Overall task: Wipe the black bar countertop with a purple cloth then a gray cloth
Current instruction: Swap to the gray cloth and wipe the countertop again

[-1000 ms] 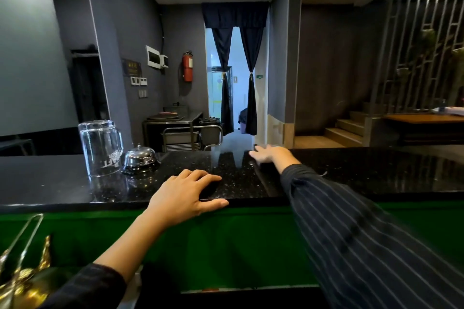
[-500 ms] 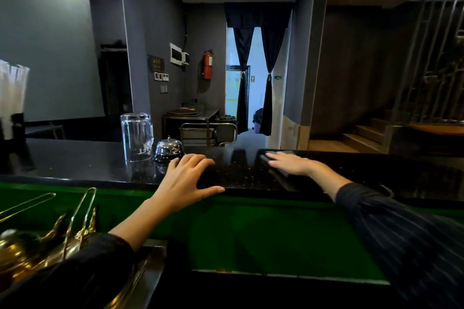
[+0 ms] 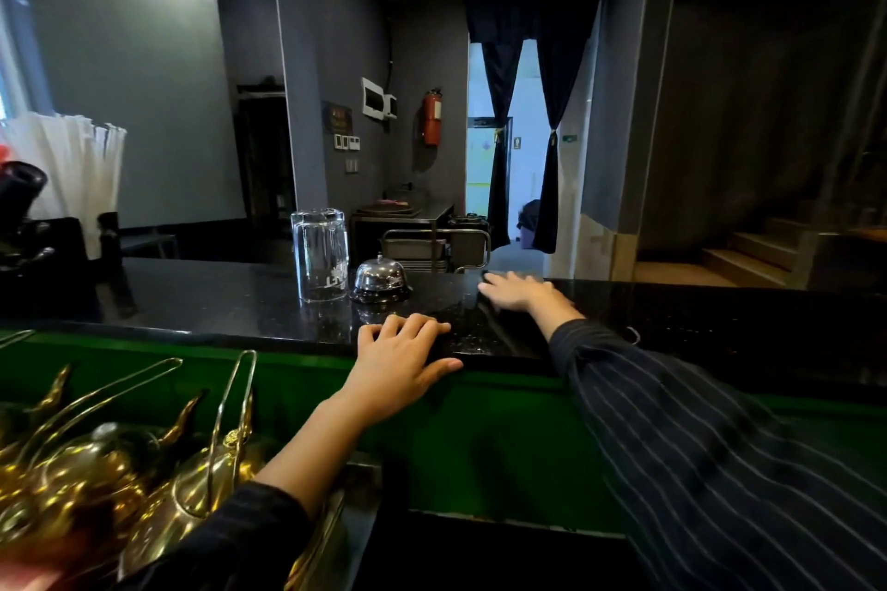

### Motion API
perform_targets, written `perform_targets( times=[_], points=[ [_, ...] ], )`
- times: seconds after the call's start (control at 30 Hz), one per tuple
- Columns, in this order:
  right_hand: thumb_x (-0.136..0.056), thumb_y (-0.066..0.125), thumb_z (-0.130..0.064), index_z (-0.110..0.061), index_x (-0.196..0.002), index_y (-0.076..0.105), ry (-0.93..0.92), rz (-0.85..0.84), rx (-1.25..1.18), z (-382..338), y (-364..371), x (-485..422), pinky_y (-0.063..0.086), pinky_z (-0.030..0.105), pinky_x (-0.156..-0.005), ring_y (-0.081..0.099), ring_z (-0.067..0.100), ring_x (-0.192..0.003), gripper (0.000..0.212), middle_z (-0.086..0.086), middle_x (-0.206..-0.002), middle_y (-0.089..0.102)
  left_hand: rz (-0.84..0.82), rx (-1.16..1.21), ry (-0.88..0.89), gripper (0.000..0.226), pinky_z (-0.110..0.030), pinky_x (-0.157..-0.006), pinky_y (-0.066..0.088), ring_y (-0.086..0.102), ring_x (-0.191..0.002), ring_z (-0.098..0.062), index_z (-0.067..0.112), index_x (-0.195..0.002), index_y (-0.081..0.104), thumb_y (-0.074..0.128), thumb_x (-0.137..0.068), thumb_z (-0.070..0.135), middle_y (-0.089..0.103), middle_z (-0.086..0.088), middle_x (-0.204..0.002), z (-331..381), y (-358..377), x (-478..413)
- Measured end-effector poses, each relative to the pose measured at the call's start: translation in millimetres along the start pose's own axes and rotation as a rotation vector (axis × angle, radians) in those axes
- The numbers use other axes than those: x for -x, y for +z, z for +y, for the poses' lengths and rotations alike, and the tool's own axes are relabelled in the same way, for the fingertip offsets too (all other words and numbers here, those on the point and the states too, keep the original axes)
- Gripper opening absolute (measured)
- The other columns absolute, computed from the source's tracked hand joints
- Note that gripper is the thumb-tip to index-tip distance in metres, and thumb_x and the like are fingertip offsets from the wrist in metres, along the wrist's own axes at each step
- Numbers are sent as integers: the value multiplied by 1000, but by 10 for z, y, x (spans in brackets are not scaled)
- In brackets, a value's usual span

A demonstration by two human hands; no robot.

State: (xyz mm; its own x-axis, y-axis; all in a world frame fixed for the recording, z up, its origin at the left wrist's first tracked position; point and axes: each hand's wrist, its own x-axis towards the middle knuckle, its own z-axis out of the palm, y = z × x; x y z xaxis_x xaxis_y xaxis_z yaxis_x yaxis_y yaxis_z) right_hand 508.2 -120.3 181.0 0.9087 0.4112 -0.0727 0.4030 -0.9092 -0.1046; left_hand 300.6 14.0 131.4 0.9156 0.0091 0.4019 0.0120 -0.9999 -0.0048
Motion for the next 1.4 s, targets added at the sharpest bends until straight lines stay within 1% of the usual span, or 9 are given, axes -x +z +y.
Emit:
perform_targets(
  times=[0.13, 0.3, 0.47, 0.63, 0.8, 0.9, 1.03, 1.17, 1.4],
  points=[
    [-97, 21, -59, -40, -153, 14, -201, -13, -6, -601, 106, 281, 7, 59, -115, 11, 34, -150, 60, -1, -164, 9, -6, 6, 6, 66, -40, -103, 25, 33, -132, -18, 33, -142, 32, 27, -86, 68, 37, 10, -145, 1, -49, 15],
    [-102, 25, -50, -43, -152, 17, -367, -47, -55, -221, 112, 684, 6, 55, -119, 12, 22, -151, 51, -8, -163, 12, 77, 130, 16, 48, -36, -112, 21, 29, -137, -18, 27, -139, 36, 40, -95, 47, 36, 6, -146, -99, -103, 200],
    [-95, 22, -61, -40, -152, 19, -22, 29, -76, 633, -3, 723, 9, 54, -120, 15, 26, -150, 61, -6, -164, 13, 101, 276, -108, 59, -31, -118, 16, 4, -147, -14, 18, -150, 18, 43, -97, 15, 14, 3, -159, -350, -26, 657],
    [-98, 23, -54, -29, -154, 21, 323, 131, -31, -7, 101, 762, 14, 50, -118, 17, 36, -147, 62, 8, -163, 14, -57, 87, -101, 72, -35, -119, 3, -11, -147, -22, 11, -150, -5, 38, -92, 2, -8, -8, -160, -280, -122, 572],
    [-96, 24, -47, -33, -149, 30, -99, 126, -53, -1071, 278, 984, 19, 54, -113, 27, 36, -144, 55, 7, -160, 25, -161, -96, -114, 79, -43, -119, 0, -12, -147, -26, 8, -149, -12, 40, -90, 5, -14, -12, -158, -251, -235, 573],
    [-100, 25, -44, -36, -146, 37, -321, 219, -71, -1122, 348, 1282, 29, 53, -109, 37, 29, -140, 48, -1, -155, 37, -187, -103, -198, 74, -45, -119, 1, -8, -147, -27, 4, -149, -9, 38, -92, 9, -9, -15, -159, -290, -308, 540],
    [-102, 23, -46, -40, -148, 34, -271, 208, -121, -755, 300, 1304, 29, 48, -110, 34, 23, -142, 48, -8, -157, 32, -252, -110, -296, 72, -46, -119, 2, -7, -147, -33, -1, -148, -9, 38, -94, 10, -9, -22, -157, -481, -375, 529],
    [-100, 24, -39, -33, -147, 35, -127, 193, -63, -949, 301, 1177, 25, 52, -110, 32, 34, -142, 48, 3, -158, 30, -311, -149, -272, 80, -46, -119, 4, -7, -146, -34, -2, -147, -11, 47, -94, 17, -10, -23, -157, -481, -401, 537],
    [-101, 28, -43, -38, -151, 26, -510, 137, -39, -1492, 365, 1279, 26, 53, -111, 31, 28, -144, 50, -3, -159, 28, -425, -152, -275, 81, -48, -119, 5, -6, -147, -34, -2, -147, -12, 47, -95, 19, -10, -22, -157, -491, -502, 462]
  ],
)
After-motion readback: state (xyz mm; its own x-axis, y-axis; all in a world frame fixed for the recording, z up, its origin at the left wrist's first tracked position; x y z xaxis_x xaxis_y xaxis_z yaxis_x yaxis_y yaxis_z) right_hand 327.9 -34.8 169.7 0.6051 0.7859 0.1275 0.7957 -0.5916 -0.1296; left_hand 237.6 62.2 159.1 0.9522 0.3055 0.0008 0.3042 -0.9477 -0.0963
